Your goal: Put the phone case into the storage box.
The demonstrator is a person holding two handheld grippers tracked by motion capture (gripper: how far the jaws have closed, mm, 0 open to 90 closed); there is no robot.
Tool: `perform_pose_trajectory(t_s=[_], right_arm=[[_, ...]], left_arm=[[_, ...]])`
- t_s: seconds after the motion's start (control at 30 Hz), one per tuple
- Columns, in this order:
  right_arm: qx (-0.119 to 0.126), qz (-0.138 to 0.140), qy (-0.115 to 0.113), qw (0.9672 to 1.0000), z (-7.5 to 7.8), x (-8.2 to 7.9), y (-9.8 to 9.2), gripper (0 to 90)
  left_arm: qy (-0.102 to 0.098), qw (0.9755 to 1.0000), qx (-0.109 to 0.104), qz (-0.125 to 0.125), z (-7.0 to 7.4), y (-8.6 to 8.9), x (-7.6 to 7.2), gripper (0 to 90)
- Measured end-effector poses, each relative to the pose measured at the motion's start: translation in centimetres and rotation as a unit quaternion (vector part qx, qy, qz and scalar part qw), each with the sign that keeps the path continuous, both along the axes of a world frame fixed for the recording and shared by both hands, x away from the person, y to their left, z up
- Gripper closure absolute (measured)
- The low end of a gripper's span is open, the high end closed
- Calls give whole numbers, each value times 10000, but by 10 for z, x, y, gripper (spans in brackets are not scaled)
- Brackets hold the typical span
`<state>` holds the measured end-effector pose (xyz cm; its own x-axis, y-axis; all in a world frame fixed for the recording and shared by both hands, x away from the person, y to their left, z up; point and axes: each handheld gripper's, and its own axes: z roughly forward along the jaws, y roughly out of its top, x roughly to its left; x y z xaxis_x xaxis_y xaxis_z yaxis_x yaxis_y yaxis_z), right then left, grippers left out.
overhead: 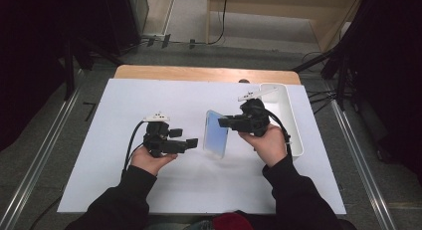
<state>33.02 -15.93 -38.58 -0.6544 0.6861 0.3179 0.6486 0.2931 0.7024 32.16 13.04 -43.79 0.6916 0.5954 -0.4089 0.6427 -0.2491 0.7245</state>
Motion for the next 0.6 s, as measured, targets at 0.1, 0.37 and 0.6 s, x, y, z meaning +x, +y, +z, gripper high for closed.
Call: perform_pose_trajectory(t_s=[0.1, 0.37, 0.6], right_arm=[[-51, 181, -164, 9997, 1, -4, -2, 772], [-5, 558, -284, 9980, 2, -5, -8, 772], [13, 891, -424, 9951, 2, -6, -14, 772]], left_arm=[[-27, 9998, 111, -135, 4, -1, -1, 155], [-2, 9994, 122, -328, 7, 1, 1, 168], [-102, 9979, 251, -590, 13, 1, -1, 169]])
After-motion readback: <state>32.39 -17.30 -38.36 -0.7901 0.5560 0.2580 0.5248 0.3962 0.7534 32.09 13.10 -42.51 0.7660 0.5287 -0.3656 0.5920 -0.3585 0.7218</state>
